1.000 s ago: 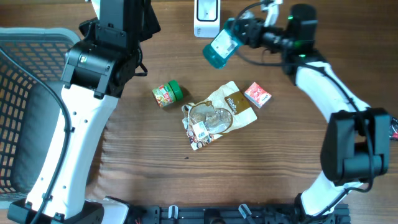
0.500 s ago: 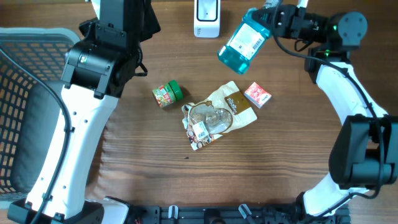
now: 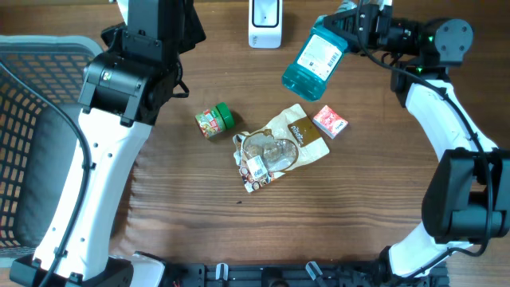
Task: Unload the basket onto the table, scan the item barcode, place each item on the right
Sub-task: 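Lift the mouthwash bottle and carry it toward the white scanner, then hold the mouthwash bottle in front of the scanner window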
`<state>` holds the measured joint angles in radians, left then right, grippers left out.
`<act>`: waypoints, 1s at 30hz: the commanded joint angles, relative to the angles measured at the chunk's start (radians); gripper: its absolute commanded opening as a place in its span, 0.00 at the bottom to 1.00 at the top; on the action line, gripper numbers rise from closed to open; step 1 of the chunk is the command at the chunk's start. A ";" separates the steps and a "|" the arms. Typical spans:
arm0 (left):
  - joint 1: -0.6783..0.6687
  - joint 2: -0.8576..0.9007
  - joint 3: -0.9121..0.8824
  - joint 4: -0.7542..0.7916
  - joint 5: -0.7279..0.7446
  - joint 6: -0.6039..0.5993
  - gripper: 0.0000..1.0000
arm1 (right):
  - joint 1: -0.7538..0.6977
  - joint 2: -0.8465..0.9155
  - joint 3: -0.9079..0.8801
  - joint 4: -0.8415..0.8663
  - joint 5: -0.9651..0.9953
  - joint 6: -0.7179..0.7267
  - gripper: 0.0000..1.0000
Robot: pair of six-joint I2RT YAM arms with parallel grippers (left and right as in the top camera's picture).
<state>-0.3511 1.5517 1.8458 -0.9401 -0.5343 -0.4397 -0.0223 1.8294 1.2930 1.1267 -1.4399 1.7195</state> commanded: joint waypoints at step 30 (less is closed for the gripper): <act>0.003 -0.020 0.007 0.000 -0.021 -0.010 1.00 | 0.363 0.035 0.020 -0.622 1.330 -1.945 0.23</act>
<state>-0.3511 1.5517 1.8458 -0.9428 -0.5343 -0.4397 0.3450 1.8317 1.2926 0.4561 -0.2928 -0.0296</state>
